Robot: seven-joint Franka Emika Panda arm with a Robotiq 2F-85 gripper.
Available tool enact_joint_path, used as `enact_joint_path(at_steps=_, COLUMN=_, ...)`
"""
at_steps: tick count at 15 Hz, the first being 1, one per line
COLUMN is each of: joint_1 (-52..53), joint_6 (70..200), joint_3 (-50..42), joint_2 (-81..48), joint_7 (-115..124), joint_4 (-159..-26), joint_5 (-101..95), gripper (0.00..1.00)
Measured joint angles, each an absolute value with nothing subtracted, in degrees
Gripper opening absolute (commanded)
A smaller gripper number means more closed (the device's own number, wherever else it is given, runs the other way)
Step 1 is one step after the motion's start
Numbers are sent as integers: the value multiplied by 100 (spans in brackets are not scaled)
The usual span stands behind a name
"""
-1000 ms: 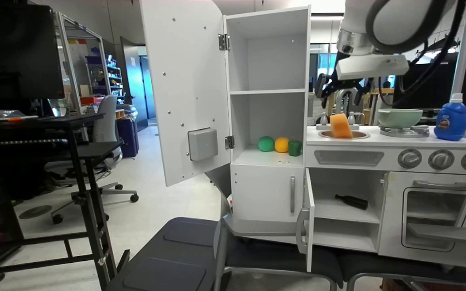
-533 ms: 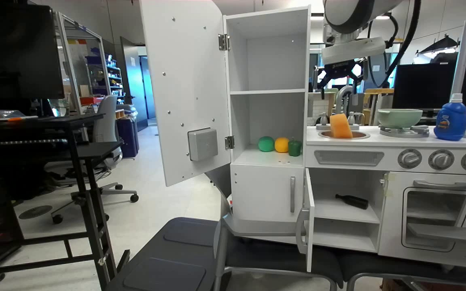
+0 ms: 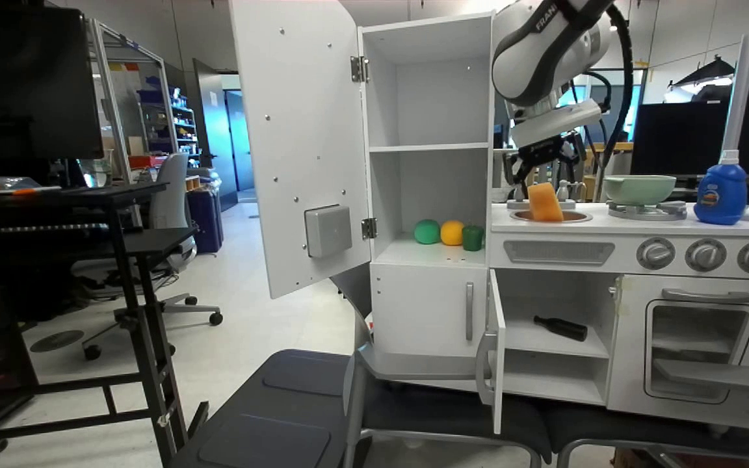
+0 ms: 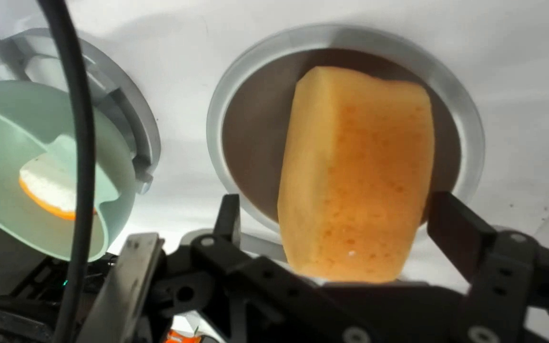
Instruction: Pick up the black bottle and the orange object and put them in the cabinet
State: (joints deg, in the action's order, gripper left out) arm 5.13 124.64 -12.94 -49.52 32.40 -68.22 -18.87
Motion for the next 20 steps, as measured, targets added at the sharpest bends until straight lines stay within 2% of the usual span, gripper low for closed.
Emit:
enact_joint_path(at_steps=4, joint_1=272, joint_6=12431, joint_3=-1288, joint_2=-5713, joint_7=2848, joint_4=-5976, joint_5=-1623, gripper=100)
enact_joint_path(at_steps=5, joint_1=223, joint_6=12422, joint_3=-1286, joint_2=-5901, joint_7=2775, joint_4=-5764, joint_5=-1571, gripper=75)
enact_joint_path(at_steps=7, joint_1=163, joint_6=12407, joint_3=-1286, joint_2=-6199, joint_7=2651, joint_4=-5390, joint_5=-1507, gripper=66)
enact_joint_path(at_steps=8, joint_1=142, joint_6=12369, joint_3=-1286, joint_2=-6299, joint_7=2594, joint_4=-5220, joint_5=-1482, gripper=56)
enact_joint_path(at_steps=15, joint_1=94, joint_6=12228, joint_3=-1286, joint_2=-6496, joint_7=2265, joint_4=-4834, joint_5=-1425, gripper=7)
enact_joint_path(at_steps=17, joint_1=94, joint_6=12228, joint_3=-1286, joint_2=-6495, joint_7=2203, joint_4=-4834, joint_5=-1425, gripper=0)
enact_joint_path(at_steps=19, joint_1=94, joint_6=12230, joint_3=-1286, joint_2=-6484, joint_7=2175, joint_4=-4835, joint_5=-1425, gripper=4)
enact_joint_path(at_steps=20, joint_1=94, joint_6=12237, joint_3=-1286, joint_2=-6463, joint_7=2165, joint_4=-4839, joint_5=-1425, gripper=2)
